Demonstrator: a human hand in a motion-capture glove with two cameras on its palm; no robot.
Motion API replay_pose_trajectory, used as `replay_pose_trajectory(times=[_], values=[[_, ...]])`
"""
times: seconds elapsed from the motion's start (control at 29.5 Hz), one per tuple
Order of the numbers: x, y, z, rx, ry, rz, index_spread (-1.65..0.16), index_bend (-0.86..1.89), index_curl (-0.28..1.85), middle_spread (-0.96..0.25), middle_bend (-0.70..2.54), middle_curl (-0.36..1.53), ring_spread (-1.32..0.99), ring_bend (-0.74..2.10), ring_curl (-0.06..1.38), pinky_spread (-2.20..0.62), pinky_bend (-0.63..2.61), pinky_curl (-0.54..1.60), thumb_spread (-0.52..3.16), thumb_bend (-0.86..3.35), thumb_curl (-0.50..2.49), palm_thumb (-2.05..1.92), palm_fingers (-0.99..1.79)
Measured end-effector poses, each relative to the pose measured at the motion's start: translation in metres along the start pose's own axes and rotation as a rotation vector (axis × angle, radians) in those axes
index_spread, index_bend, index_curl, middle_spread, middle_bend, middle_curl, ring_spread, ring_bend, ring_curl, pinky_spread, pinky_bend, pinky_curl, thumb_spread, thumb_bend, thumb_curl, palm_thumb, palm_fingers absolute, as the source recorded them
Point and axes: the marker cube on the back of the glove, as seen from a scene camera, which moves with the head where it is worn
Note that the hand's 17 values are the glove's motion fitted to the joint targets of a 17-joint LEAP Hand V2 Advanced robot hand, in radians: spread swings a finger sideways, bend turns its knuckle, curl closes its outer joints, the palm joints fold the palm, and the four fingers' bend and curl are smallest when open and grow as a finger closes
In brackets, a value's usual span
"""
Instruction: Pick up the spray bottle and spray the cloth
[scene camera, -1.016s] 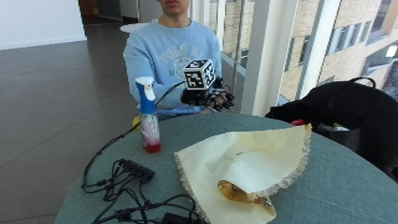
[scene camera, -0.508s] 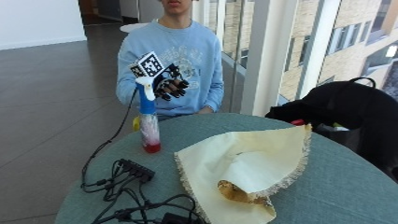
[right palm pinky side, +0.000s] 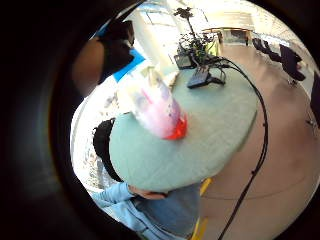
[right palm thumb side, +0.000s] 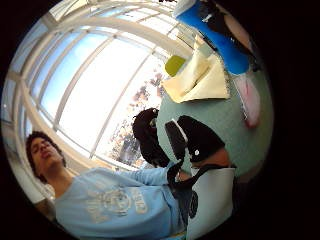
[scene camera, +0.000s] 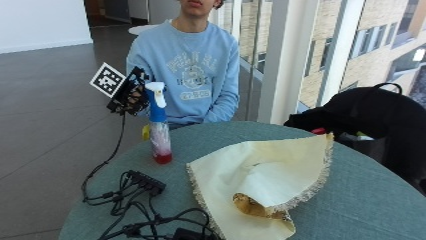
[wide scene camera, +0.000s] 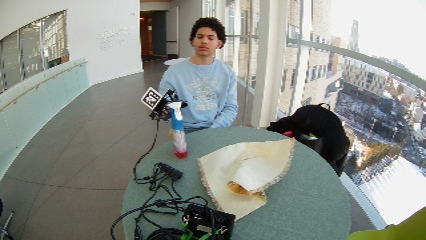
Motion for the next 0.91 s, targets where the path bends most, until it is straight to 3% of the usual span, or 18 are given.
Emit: replay_pose_trajectory(times=[0.14, 0.41, 0.74, 0.81, 0.91], values=[[0.026, -0.032, 0.004, 0.093, -0.121, 0.105, -0.37, 0.10, 0.28, -0.07, 0.30, 0.38, -0.01, 0.30, 0.32, 0.20, 0.22, 0.30, 1.12, 0.01, 0.31, 0.67, 0.63], [0.057, -0.057, 0.038, -0.033, -0.324, 0.194, -0.37, 0.08, 0.24, -0.07, 0.31, 0.39, 0.00, 0.33, 0.34, 0.19, 0.26, 0.32, 1.06, -0.03, 0.30, 0.63, 0.58], [0.050, -0.071, 0.071, 0.027, -0.287, 0.187, -0.37, 0.04, 0.19, -0.07, 0.37, 0.40, -0.02, 0.40, 0.35, 0.20, 0.28, 0.34, 1.01, -0.03, 0.30, 0.61, 0.64], [0.048, -0.076, 0.073, 0.068, -0.233, 0.177, -0.36, -0.06, 0.15, -0.08, 0.43, 0.42, -0.04, 0.50, 0.37, 0.14, 0.36, 0.35, 1.00, 0.00, 0.31, 0.66, 0.81], [0.046, -0.087, 0.074, 0.108, -0.171, 0.147, -0.34, 0.08, 0.16, -0.09, 0.45, 0.43, -0.06, 0.50, 0.36, 0.10, 0.36, 0.34, 1.01, 0.06, 0.35, 0.79, 0.94]])
